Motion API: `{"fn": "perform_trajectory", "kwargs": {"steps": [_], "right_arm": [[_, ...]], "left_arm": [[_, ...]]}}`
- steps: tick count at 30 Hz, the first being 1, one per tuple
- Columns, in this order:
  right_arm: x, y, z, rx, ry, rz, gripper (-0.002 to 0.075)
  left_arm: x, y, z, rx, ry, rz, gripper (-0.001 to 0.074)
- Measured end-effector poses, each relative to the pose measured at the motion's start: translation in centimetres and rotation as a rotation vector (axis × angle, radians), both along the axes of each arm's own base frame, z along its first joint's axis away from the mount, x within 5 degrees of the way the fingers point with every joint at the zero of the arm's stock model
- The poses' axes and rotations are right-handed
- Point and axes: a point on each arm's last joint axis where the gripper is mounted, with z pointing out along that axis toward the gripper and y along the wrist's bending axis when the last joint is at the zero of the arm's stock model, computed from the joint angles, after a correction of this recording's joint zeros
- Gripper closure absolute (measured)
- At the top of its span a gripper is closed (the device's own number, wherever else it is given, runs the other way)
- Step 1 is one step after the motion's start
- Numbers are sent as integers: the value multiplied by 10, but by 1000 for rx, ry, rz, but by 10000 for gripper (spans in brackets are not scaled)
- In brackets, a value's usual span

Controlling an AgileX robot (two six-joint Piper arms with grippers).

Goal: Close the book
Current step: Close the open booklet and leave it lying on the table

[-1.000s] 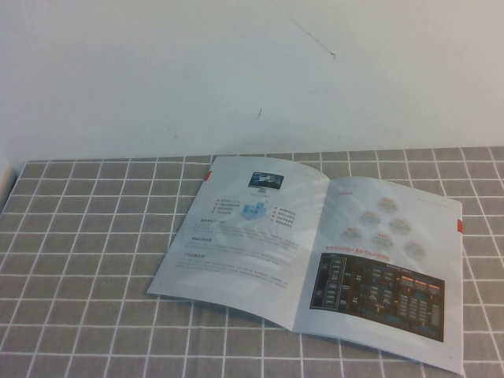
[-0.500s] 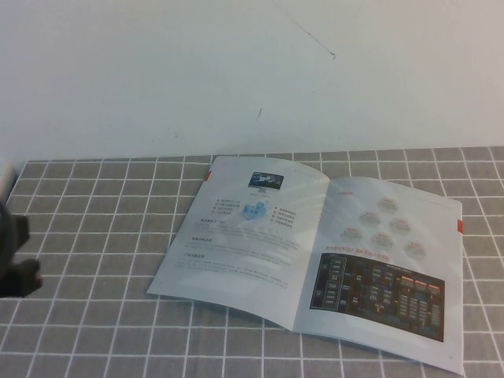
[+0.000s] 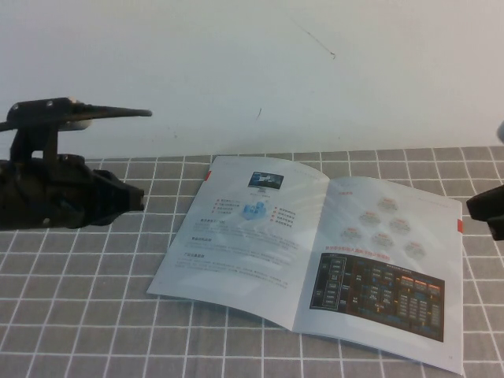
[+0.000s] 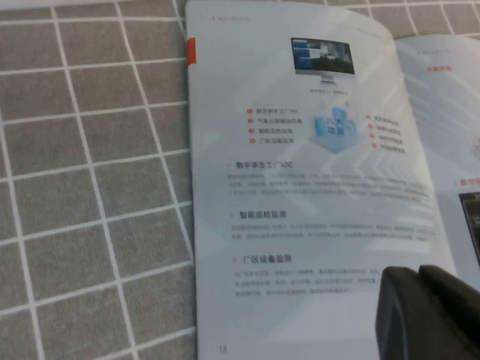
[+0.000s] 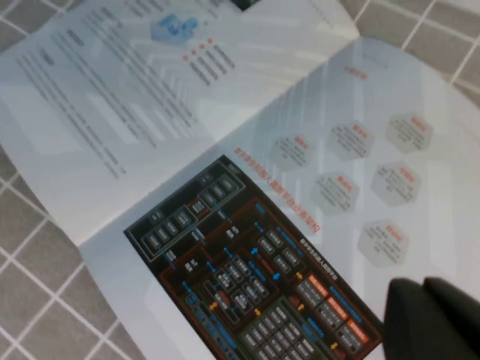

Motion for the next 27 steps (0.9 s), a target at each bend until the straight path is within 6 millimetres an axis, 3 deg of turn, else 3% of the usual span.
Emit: {"fn": "perform_trajectory", "kwargs": {"steps": [7,12,19,27], "right_arm": [[61,4,-64,-27,178,19,729],[82,4,-99,-48,232,12,729],[90,10,-131,-76,282,21,729],[89,19,-150,-88,327,45,729]], "left_arm": [[53,-3,-37,2,90,15,738],[88,-3,-60,20,118,30,738],[127,-5,-95,46,148,27,738],[139,-4,-118,134,132,-13,738]]}}
